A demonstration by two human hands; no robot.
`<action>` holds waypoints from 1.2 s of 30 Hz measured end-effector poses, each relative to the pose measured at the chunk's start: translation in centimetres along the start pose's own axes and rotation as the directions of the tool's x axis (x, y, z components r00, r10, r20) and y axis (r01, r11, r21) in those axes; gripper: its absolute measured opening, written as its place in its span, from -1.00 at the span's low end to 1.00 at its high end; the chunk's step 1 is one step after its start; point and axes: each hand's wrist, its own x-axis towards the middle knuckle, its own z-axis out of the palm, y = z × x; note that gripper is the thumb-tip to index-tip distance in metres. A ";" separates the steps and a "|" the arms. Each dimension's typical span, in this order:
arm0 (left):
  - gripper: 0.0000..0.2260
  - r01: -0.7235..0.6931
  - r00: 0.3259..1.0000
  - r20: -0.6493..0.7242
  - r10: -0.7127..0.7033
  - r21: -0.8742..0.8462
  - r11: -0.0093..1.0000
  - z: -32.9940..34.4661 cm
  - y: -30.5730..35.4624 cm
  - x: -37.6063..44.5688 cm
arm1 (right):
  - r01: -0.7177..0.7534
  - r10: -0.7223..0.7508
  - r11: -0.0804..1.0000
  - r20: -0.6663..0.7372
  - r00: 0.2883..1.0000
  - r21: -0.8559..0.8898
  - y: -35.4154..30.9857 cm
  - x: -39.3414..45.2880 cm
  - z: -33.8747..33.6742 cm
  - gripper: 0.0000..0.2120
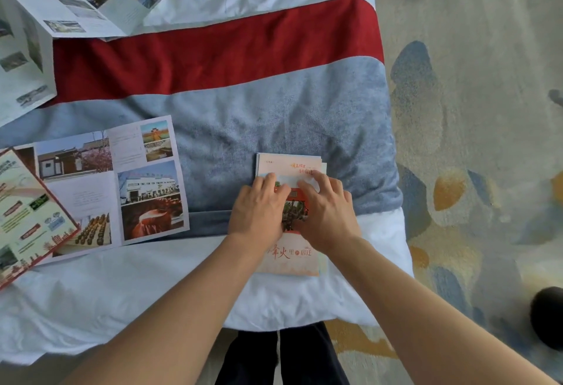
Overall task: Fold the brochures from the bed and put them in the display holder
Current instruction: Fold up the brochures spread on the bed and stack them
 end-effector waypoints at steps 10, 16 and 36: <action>-0.59 -0.008 1.000 -0.009 0.008 -0.044 0.999 0.3 0.3 0.2 | -0.089 0.088 0.996 -0.060 0.994 -0.012 -0.3 2.5 -0.8 -0.56; -0.60 -0.007 1.000 -0.001 0.007 -0.133 0.991 -0.2 -0.6 0.3 | -0.059 0.055 0.996 -0.065 0.996 -0.071 -2.0 2.8 -1.8 -0.61; -0.61 0.350 0.888 -0.139 -0.439 -0.415 0.839 -4.5 -17.1 -4.6 | 0.407 -0.404 0.913 0.096 0.910 -0.019 -21.0 10.5 -1.2 -0.63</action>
